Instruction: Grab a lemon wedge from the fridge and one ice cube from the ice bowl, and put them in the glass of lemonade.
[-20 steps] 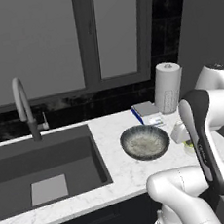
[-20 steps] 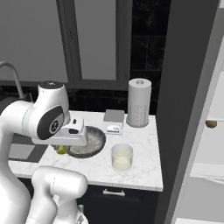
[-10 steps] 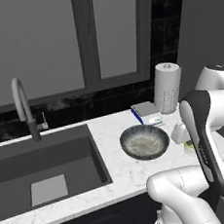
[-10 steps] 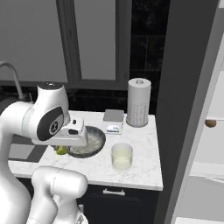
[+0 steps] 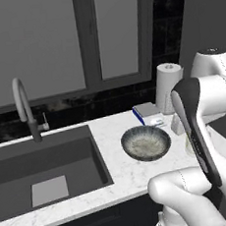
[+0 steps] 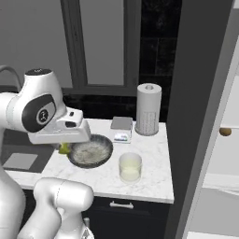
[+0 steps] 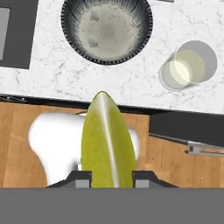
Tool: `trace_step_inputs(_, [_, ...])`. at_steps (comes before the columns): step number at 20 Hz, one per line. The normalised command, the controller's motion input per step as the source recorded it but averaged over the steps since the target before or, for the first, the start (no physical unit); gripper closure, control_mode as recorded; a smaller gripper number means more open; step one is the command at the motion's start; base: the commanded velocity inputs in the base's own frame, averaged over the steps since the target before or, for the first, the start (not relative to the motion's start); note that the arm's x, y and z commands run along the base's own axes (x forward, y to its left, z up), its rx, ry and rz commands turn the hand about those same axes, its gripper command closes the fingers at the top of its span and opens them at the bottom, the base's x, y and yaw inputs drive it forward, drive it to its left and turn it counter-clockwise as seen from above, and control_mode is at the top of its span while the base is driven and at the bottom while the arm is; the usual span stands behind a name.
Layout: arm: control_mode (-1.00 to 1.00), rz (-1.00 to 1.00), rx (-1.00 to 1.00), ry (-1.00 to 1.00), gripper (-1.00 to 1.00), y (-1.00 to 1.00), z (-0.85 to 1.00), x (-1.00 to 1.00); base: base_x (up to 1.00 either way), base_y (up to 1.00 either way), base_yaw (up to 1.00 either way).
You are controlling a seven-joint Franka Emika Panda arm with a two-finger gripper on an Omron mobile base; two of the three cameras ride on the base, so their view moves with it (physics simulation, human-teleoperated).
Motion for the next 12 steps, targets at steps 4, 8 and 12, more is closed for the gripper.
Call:
trace_step_inputs(4, [-1.00, -0.37, 0.07, 0.04, 1.00, -0.15, 0.11, 0.93, 0.00, 0.00, 0.00])
trace_step_inputs(8, [-1.00, -0.36, 0.16, 0.15, 1.00, -0.46, -0.35, 0.81, 0.00, 0.00, 0.00])
trace_step_inputs(12, [-1.00, -0.31, 0.04, 0.06, 1.00, -0.60, -0.60, 0.28, 0.00, 0.00, 0.00])
